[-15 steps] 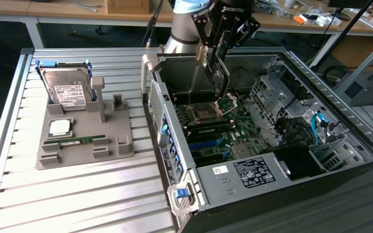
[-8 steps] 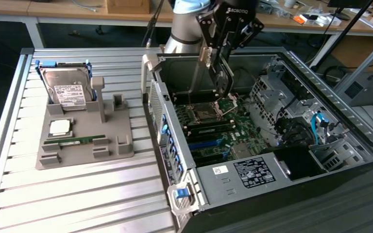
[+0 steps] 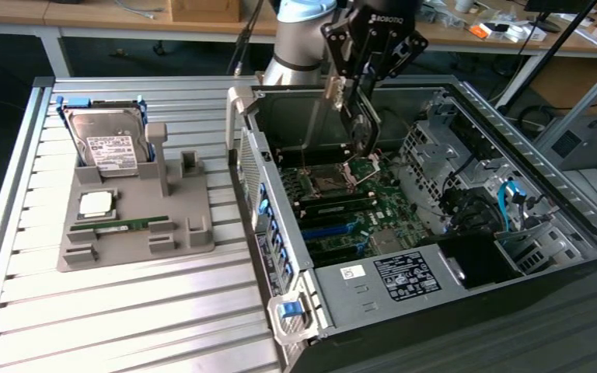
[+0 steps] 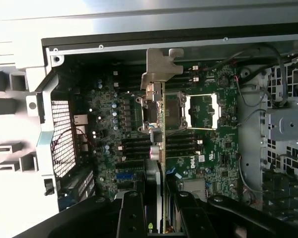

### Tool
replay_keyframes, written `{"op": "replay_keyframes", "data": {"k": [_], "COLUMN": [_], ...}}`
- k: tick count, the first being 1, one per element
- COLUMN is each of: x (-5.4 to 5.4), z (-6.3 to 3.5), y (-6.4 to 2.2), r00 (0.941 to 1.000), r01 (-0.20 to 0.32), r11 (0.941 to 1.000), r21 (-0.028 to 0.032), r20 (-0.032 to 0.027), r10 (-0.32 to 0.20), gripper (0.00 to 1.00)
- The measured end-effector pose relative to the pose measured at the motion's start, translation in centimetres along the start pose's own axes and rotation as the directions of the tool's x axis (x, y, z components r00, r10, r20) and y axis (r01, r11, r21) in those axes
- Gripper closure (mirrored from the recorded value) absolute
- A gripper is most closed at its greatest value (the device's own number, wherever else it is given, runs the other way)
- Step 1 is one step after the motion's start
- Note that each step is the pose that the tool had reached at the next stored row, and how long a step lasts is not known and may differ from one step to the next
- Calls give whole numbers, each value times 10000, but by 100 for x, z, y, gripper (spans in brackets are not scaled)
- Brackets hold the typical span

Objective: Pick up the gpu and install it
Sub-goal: 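Pick up the gpu and move the gpu toward the slot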

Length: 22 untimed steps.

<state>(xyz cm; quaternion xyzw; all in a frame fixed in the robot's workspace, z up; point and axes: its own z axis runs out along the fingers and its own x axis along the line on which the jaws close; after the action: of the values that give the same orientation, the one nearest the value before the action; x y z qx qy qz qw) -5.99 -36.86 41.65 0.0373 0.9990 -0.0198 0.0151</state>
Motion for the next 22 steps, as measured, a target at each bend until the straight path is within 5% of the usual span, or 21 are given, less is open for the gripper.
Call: {"op": "replay_keyframes", "data": {"k": [22], "x": [-213], "z": [41], "y": [16], "r00": [10000], "r01": [2], "r11": [10000], "r21": [26], "r20": [3], "r10": [-2], "gripper": [73]}}
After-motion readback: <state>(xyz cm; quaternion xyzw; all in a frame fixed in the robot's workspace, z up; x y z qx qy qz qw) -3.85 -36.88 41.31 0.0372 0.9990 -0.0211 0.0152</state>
